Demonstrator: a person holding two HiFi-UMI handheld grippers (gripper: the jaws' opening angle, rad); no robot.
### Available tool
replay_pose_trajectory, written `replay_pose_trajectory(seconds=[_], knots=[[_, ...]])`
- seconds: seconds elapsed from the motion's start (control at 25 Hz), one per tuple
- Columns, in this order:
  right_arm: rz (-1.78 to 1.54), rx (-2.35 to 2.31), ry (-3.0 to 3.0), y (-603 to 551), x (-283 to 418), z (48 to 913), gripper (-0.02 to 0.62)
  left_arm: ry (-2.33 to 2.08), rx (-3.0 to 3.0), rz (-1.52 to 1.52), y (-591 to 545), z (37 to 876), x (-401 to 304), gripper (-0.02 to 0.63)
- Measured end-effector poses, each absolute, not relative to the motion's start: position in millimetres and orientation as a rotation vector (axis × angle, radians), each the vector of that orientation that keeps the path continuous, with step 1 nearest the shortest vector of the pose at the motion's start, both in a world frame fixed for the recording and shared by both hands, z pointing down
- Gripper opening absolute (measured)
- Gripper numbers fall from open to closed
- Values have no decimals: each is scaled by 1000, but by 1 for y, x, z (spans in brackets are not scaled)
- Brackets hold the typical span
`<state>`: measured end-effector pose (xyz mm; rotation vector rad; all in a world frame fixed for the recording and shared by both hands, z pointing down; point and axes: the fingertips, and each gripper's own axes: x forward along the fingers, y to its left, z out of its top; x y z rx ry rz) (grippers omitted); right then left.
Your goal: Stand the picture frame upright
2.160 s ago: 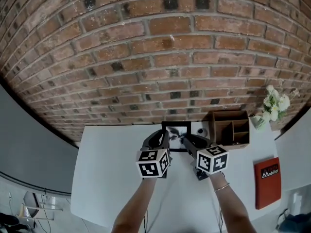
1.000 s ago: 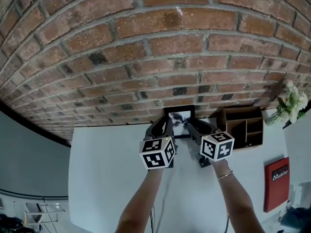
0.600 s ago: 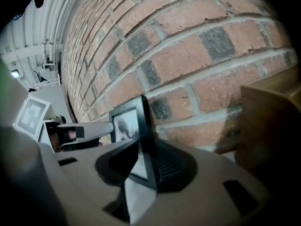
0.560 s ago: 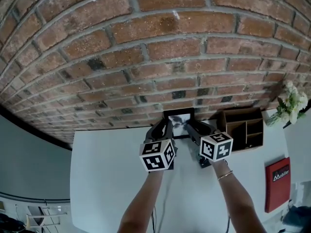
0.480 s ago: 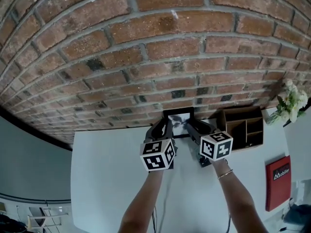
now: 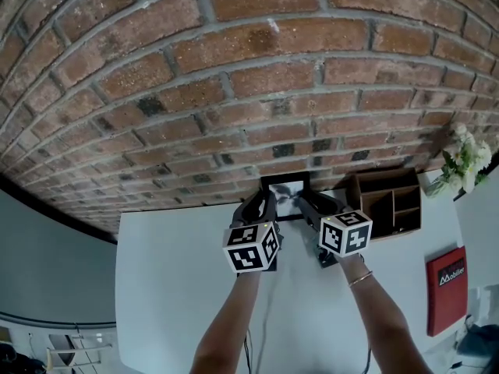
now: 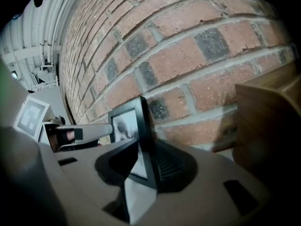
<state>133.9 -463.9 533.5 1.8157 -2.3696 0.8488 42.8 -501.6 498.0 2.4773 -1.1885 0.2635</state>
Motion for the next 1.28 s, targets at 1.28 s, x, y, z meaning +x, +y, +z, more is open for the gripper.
replay_pose_trajectory(seconds=[1.28], knots=[[606,1977,-2214,-342,142,447,87,-1256,2546,302,-392,449,10,0]])
